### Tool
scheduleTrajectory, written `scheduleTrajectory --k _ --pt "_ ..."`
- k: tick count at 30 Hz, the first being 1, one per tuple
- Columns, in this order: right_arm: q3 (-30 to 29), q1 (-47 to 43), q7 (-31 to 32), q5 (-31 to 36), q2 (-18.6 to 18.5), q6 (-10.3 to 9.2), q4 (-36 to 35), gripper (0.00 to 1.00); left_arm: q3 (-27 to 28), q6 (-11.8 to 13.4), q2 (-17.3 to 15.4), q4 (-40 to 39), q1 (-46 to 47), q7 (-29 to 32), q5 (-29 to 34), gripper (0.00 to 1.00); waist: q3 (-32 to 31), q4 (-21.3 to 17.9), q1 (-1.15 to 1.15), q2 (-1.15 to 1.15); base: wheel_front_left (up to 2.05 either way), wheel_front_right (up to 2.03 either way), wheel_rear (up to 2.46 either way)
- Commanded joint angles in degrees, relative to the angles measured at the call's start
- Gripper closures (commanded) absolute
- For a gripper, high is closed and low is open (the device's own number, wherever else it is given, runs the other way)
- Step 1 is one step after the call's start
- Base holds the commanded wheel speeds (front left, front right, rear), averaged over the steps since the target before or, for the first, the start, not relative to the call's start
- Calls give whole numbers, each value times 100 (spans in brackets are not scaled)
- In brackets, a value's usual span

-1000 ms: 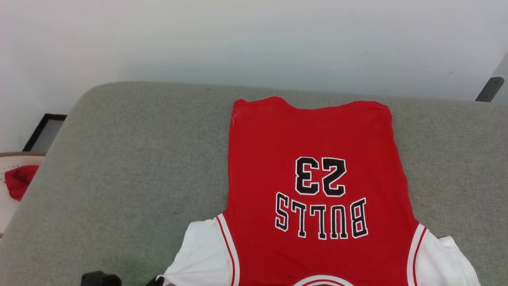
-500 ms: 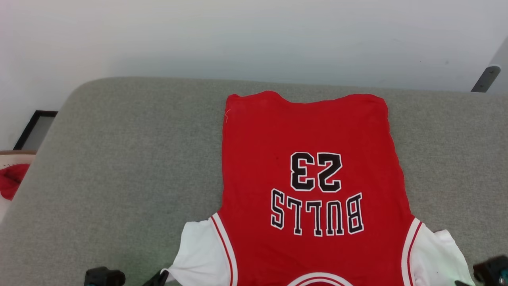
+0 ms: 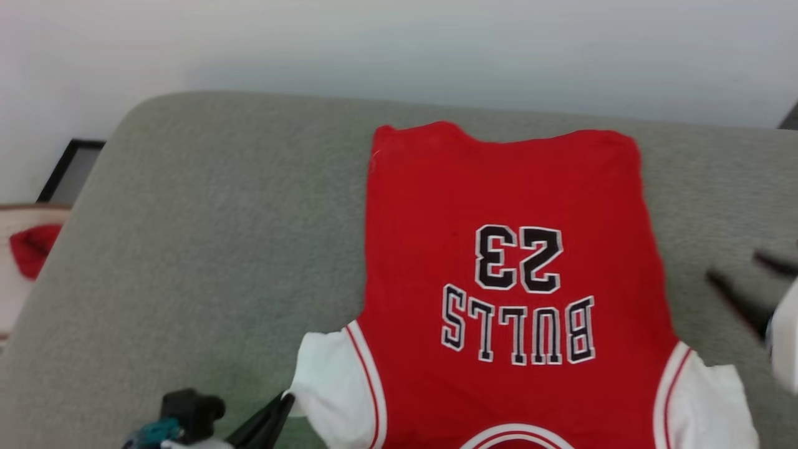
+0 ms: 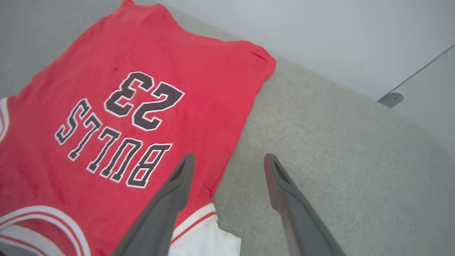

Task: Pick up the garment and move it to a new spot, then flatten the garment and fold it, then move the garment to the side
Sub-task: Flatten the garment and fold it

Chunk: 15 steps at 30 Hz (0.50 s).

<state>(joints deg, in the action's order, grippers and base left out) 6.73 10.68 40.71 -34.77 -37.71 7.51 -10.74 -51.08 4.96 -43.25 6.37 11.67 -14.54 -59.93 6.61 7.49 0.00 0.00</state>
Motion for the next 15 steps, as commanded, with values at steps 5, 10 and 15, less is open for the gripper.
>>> scheduleTrajectory --k 5,10,15 --pt "88 1430 31 103 38 -4 1100 0 -94 -268 332 151 502 108 167 100 534 667 0 0 0 0 0" --pt "189 2531 79 214 12 -4 2361 0 -173 -533 657 364 899 119 289 100 896 1099 0 0 0 0 0" --pt "135 3400 217 363 75 -4 3598 0 -278 -787 973 641 1225 116 417 100 1209 1493 0 0 0 0 0"
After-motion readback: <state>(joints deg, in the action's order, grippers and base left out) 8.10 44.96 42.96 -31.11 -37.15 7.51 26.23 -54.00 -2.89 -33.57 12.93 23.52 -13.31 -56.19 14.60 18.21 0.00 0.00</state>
